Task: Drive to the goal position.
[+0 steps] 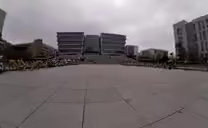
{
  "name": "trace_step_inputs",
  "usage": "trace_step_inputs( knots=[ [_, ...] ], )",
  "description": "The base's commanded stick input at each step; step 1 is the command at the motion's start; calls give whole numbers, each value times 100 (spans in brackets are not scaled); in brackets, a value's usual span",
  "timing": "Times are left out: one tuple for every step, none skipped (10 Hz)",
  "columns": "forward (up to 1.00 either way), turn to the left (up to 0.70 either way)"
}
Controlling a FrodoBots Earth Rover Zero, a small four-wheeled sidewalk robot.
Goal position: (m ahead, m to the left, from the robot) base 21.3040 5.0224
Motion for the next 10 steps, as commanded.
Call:
trace_step_inputs(
  knots=[
    [70,14],
    [70,9],
    [70,0],
    [70,0],
    [70,0],
    [70,0],
    [70,0],
    [70,0],
    [70,0],
    [70,0]
  ],
)
